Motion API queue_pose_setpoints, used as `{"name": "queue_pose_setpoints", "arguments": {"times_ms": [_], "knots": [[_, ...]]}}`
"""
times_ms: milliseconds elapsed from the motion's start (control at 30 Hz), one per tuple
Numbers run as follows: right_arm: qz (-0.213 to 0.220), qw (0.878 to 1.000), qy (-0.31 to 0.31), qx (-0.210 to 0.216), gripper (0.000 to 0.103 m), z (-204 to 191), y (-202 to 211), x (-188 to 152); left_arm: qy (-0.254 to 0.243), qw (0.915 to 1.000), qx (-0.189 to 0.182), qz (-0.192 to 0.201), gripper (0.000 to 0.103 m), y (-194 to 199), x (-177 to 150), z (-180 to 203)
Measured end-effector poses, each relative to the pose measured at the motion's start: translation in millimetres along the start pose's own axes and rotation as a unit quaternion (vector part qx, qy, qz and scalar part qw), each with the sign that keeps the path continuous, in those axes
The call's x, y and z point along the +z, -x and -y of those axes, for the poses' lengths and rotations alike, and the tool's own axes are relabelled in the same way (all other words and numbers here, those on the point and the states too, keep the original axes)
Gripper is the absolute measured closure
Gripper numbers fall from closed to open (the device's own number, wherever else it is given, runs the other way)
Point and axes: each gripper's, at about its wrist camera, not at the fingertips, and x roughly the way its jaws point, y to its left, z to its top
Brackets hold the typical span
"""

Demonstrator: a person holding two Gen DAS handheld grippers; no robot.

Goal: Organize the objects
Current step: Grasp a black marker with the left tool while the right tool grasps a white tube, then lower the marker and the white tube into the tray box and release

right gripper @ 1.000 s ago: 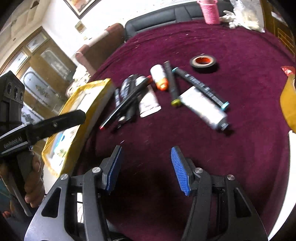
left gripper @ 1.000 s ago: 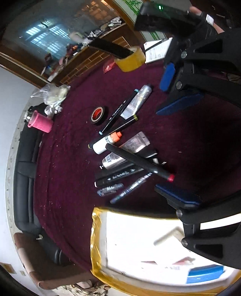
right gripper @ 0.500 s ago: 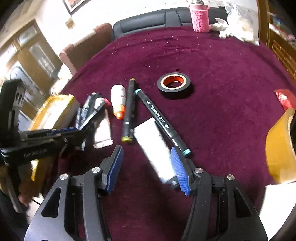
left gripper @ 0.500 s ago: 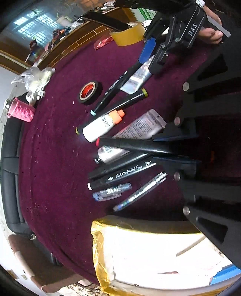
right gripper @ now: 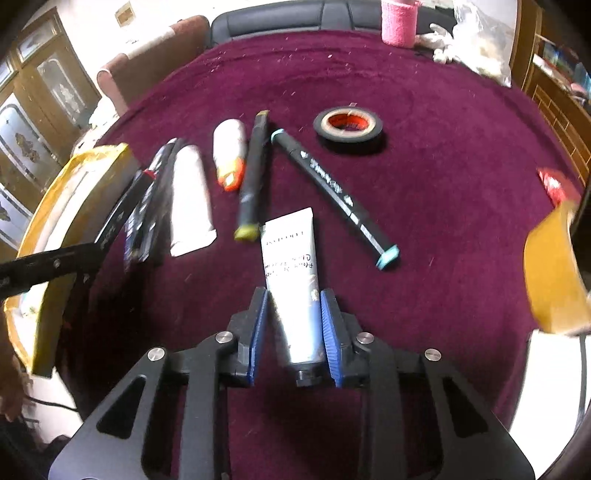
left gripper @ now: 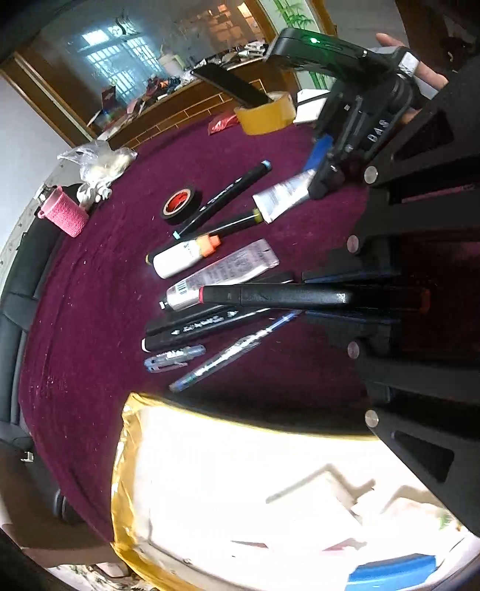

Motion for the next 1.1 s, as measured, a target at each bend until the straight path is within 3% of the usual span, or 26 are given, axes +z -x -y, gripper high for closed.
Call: {"name": "queue_pose_setpoints", "arguments": {"times_ms": [100, 233, 400, 533, 767, 1100], "knots": [[-0.008, 0.998, -0.018, 0.055, 0.076, -14, 8, -14, 0.008, 0.9998, -0.009, 0.015, 0.090, 21, -10, -6], [0.019, 0.994, -0.021, 0.104, 0.076, -45, 29, -20, 0.040, 0.9980, -0.025, 0.042, 0.090, 63, -23, -28], [0.050, 0.985, 0.026, 0.162, 0.076, -102, 45, -4, 0.085, 0.9917, 0.006, 0.096, 0.090, 115, -40, -67], [0.026, 0.977, 0.061, 0.205, 0.076, -154, 38, 8, 0.121, 0.9846, 0.018, 0.125, 0.090, 141, -52, -98], [0.013, 0.972, 0.097, 0.215, 0.075, -201, 34, 6, 0.135, 0.9829, 0.037, 0.120, 0.090, 147, -57, -128], [0.003, 0.976, 0.081, 0.203, 0.075, -198, 20, 11, 0.118, 0.9868, 0.067, 0.090, 0.090, 131, -40, -154]]}}
